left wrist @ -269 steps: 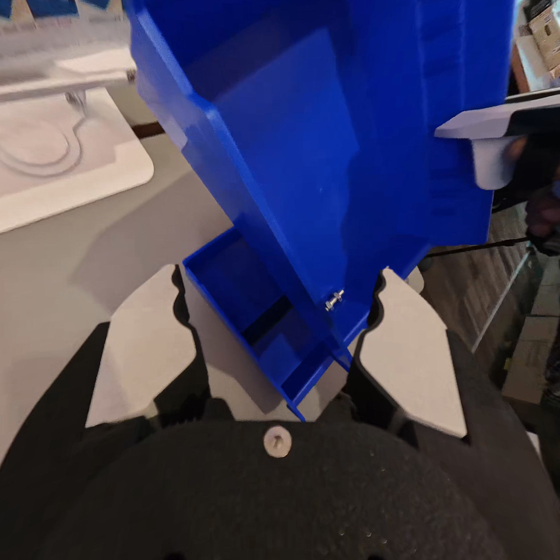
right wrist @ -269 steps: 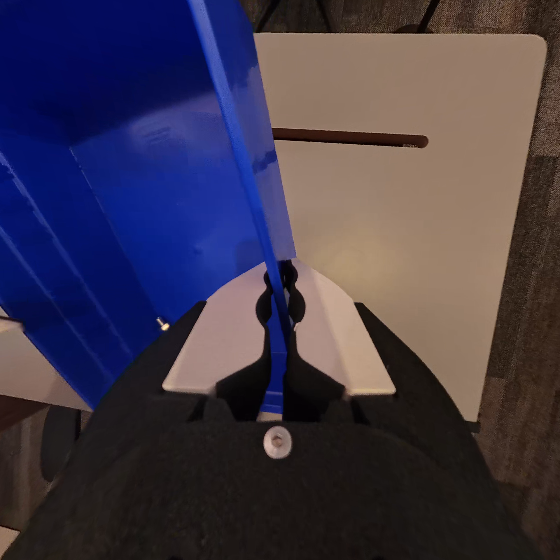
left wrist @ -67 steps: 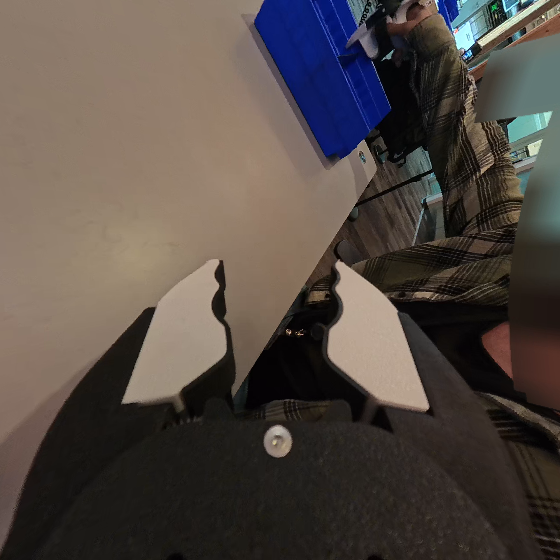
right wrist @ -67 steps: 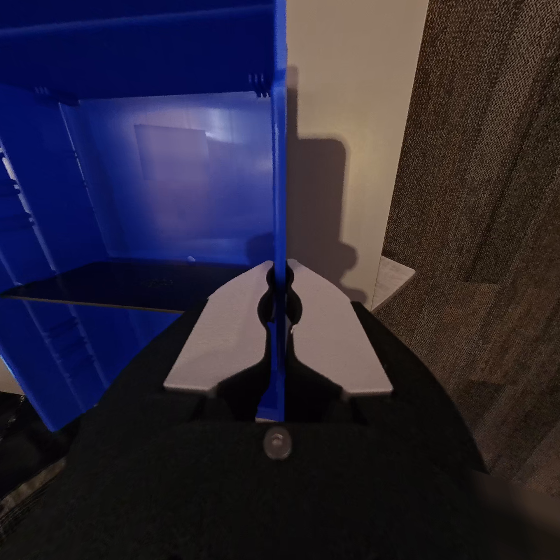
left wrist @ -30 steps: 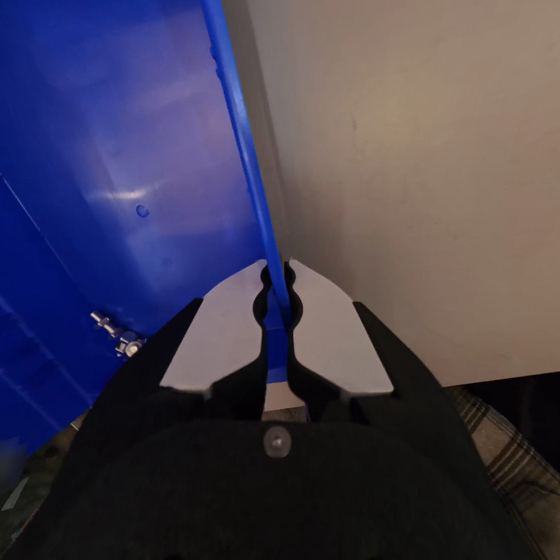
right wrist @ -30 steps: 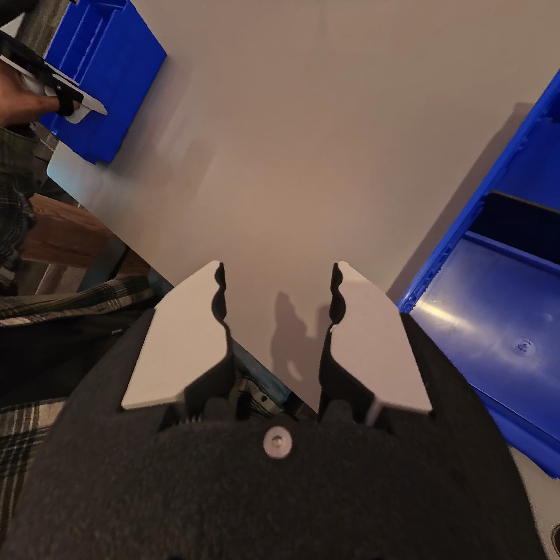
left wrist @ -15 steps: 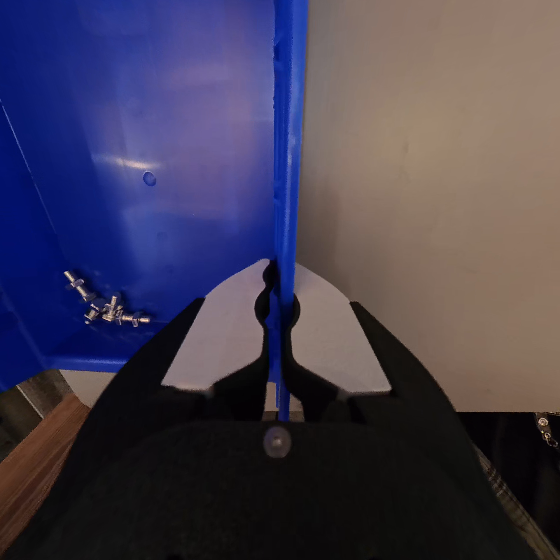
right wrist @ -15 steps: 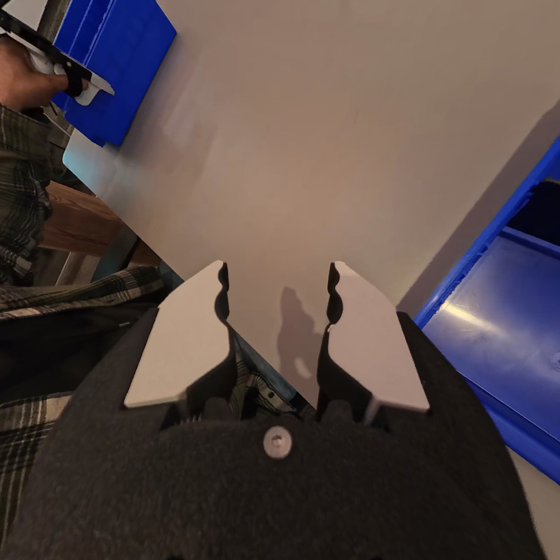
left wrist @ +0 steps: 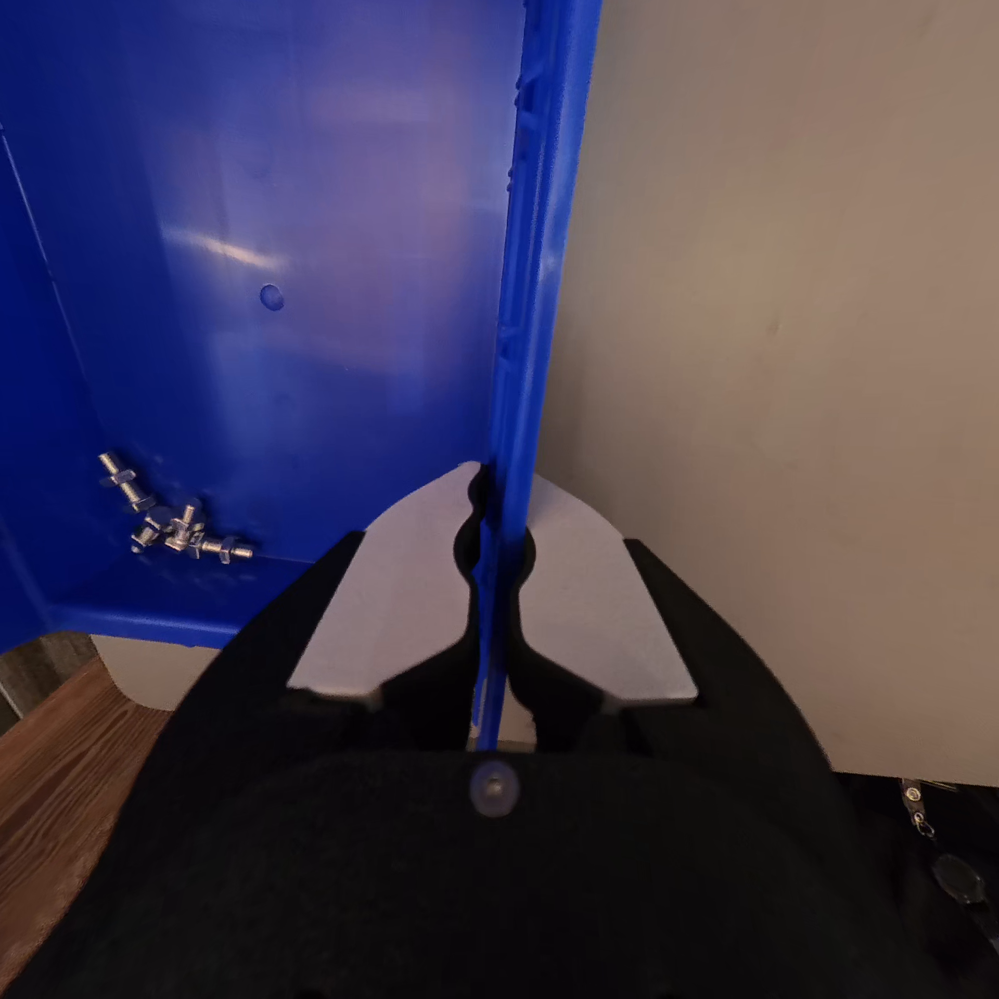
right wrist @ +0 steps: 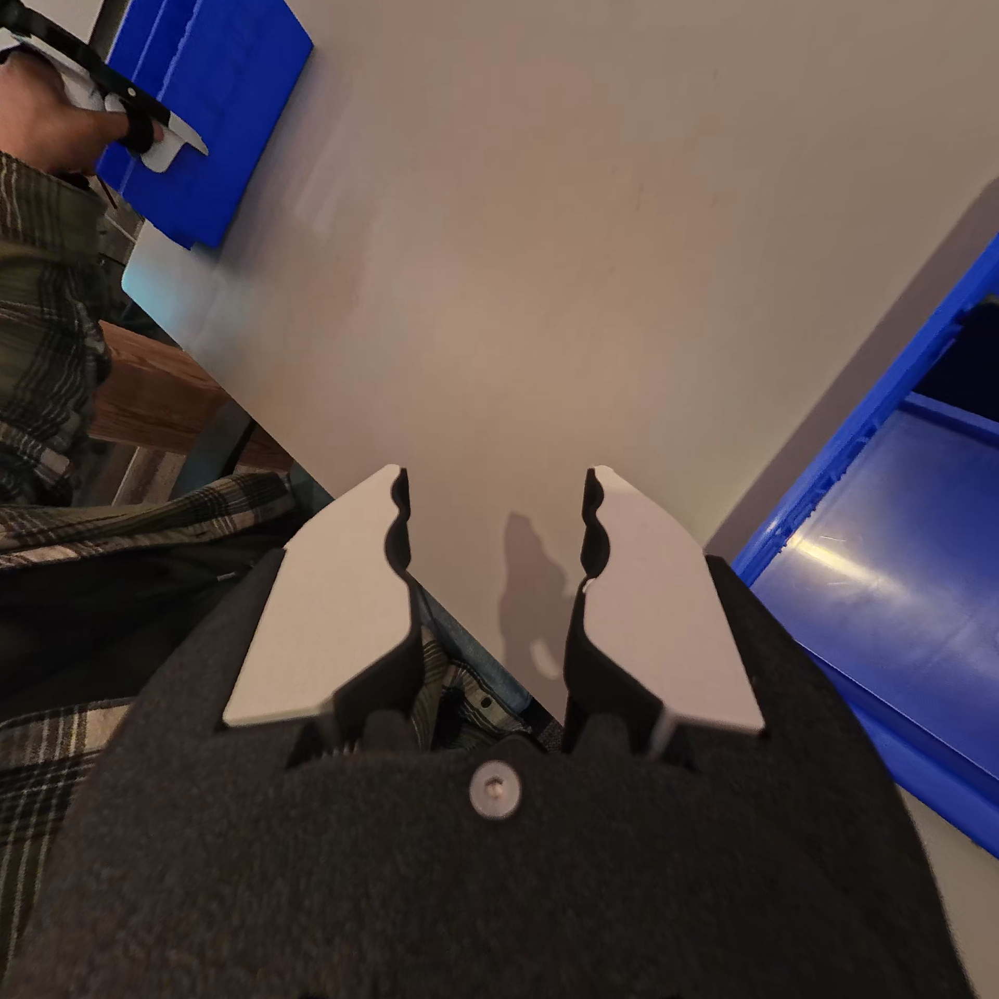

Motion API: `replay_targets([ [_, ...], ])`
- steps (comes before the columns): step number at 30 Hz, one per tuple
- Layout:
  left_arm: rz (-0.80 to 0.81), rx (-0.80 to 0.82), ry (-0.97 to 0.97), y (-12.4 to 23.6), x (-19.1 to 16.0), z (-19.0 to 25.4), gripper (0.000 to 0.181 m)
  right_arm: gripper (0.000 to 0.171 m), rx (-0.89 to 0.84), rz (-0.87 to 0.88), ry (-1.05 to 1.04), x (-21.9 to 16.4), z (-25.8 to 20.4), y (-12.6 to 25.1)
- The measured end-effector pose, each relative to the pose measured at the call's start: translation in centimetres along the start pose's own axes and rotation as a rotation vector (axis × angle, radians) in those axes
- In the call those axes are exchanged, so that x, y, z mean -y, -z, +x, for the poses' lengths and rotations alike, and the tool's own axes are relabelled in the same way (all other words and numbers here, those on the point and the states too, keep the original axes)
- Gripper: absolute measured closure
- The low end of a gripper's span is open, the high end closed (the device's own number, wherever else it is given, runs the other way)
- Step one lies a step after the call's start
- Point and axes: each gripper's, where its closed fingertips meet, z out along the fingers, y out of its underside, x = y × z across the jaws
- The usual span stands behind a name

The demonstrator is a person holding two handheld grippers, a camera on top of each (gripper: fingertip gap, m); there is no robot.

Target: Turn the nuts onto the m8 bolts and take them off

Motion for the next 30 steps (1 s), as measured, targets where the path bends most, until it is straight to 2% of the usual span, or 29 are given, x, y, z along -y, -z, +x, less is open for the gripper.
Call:
replay_targets([
  [8, 0.028, -0.009, 0.018, -0.1, 0.7, -0.2, 0.175, 0.108, 0.025, -0.002, -0.002, -0.5, -0.3, -0.3],
  [13, 0.102, -0.051, 0.036, 1.0, 1.2, -0.5, 0.13, 0.105, 0.034, 0.029, 0.013, -0.3, -1.0, -0.1],
  [18, 0.228, -0.119, -0.01, 3.6, 1.4, -0.2, 0.109, 0.101, 0.007, 0.088, 0.032, 0.2, -1.6, -0.2],
  [26, 0.592, -0.361, -0.185, 11.5, 0.9, 4.8, 0.11, 0.095, -0.075, 0.204, 0.072, 1.4, -2.2, -1.8],
  [30, 0.748, -0.449, -0.288, 14.1, -0.6, 8.1, 0.113, 0.093, -0.122, 0.25, 0.11, 2.0, -2.5, -3.3],
])
